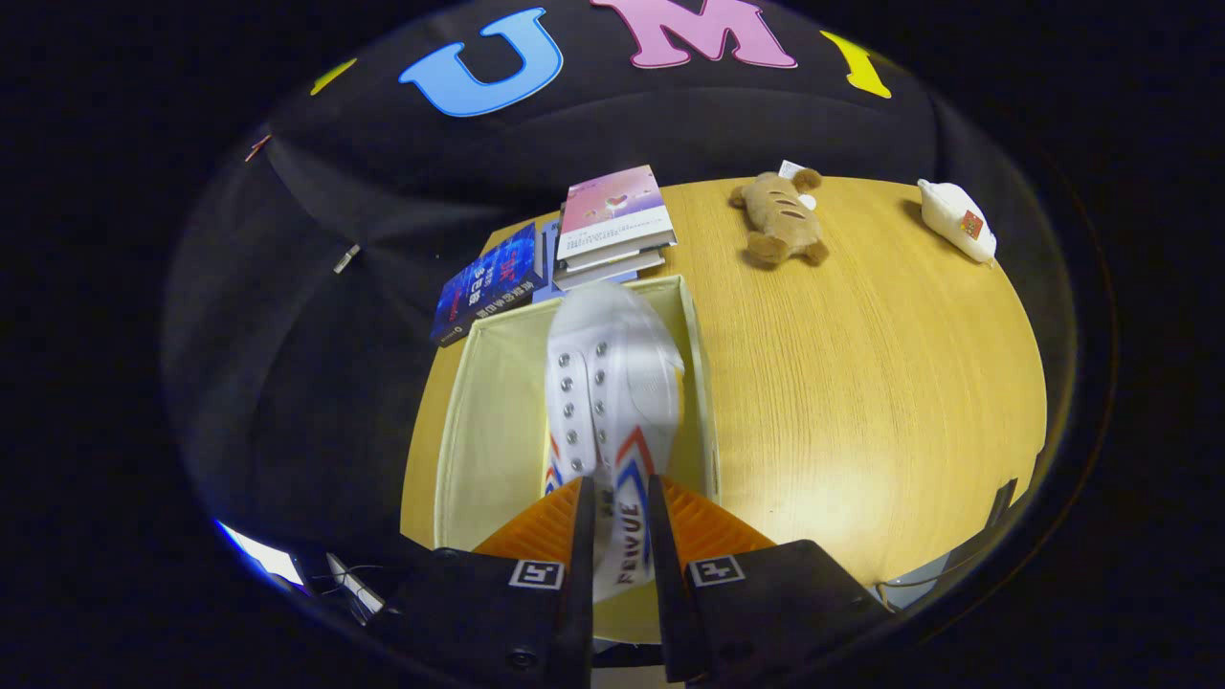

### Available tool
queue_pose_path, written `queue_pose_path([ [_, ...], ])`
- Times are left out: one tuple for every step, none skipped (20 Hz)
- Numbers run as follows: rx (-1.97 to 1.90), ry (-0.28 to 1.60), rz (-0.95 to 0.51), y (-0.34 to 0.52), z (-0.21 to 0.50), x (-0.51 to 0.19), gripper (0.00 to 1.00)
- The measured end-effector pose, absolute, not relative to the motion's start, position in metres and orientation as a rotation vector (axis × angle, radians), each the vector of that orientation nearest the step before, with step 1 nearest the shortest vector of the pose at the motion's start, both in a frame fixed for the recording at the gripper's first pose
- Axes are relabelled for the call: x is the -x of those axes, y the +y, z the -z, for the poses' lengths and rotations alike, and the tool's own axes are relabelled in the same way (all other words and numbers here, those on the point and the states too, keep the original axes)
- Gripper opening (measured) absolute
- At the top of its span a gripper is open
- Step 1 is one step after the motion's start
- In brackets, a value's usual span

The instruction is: Open the storage box then place both shoes into the box .Put the left shoe in first, then the right shoe, with the right side of both shoes facing outward in a uniform manner.

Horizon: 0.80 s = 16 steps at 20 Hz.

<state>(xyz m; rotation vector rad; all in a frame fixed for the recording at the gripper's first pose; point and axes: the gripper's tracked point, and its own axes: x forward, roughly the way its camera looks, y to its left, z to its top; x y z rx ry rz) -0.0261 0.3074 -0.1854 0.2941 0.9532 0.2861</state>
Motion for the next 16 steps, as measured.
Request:
queue_pose_path([
  [-0.305, 0.933, -0.297, 0.308, 0.174, 0.025, 0.43],
  [-0.301, 0.912, -0.31, 0.307, 0.165, 0.025, 0.44],
  [-0.293, 0.889, -0.323, 0.304, 0.155, 0.026, 0.6],
  [-0.28, 0.863, -0.33, 0.299, 0.146, 0.026, 0.76],
  [-0.265, 0.836, -0.335, 0.292, 0.138, 0.026, 0.92],
  [-0.251, 0.811, -0.336, 0.284, 0.13, 0.026, 0.98],
  [-0.237, 0.783, -0.334, 0.273, 0.123, 0.027, 0.98],
  [-0.223, 0.749, -0.332, 0.261, 0.113, 0.026, 0.98],
  [-0.21, 0.714, -0.328, 0.248, 0.104, 0.026, 0.99],
  [-0.193, 0.676, -0.322, 0.234, 0.096, 0.025, 0.99],
  [-0.173, 0.642, -0.316, 0.217, 0.088, 0.024, 0.98],
  [-0.154, 0.607, -0.314, 0.202, 0.079, 0.022, 0.98],
  [-0.137, 0.57, -0.315, 0.19, 0.073, 0.023, 0.98],
  [-0.124, 0.531, -0.317, 0.174, 0.062, 0.021, 0.99],
  [-0.111, 0.491, -0.32, 0.157, 0.049, 0.019, 0.98],
  [-0.096, 0.453, -0.325, 0.141, 0.037, 0.017, 0.98],
])
